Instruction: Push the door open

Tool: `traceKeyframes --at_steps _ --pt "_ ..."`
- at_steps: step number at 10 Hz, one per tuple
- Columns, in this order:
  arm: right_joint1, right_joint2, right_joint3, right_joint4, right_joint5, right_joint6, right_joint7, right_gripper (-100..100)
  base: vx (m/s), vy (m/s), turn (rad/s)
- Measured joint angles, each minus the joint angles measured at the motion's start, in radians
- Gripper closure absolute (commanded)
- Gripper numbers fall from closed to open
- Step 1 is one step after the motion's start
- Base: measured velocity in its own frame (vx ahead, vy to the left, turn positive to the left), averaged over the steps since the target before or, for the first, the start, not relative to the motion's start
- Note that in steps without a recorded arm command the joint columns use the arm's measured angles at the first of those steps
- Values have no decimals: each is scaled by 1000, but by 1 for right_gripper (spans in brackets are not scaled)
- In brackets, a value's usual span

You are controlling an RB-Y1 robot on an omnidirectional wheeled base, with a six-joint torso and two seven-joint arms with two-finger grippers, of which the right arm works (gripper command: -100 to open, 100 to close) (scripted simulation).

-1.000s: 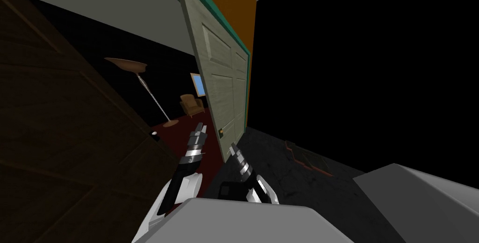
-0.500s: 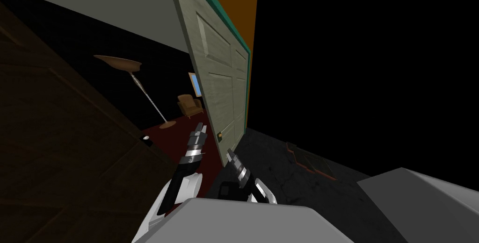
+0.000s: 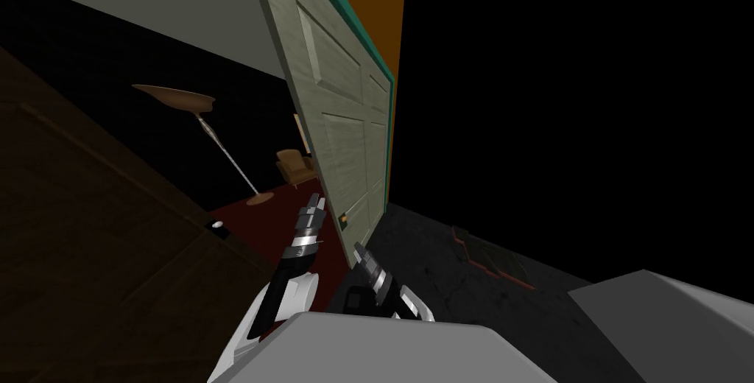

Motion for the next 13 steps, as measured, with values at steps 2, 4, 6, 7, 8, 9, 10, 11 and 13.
traceKeyframes --at_steps 2,4,6,7,8,9,10,11,13 --pt "-11 -2 22 28 -1 0 -3 -100 98 18 -11" --pt "-24 -4 43 59 -3 -2 -8 -100 109 17 -15" --pt "-41 -4 63 99 -5 -10 -13 -100 102 12 -16" --pt "-50 -7 76 115 -6 -9 -17 -100 122 -1 -16" --pt "-56 -7 88 139 -7 -15 -19 -100 171 15 -15" --pt "-64 -7 102 160 -7 -18 -21 -100 192 21 -21" --pt "-69 -11 117 176 -8 -19 -23 -100 177 9 -10" --pt "-79 -11 129 191 -9 -16 -26 -100 145 24 -10" --pt "-95 -10 154 233 -10 -21 -32 -100 110 19 -10"
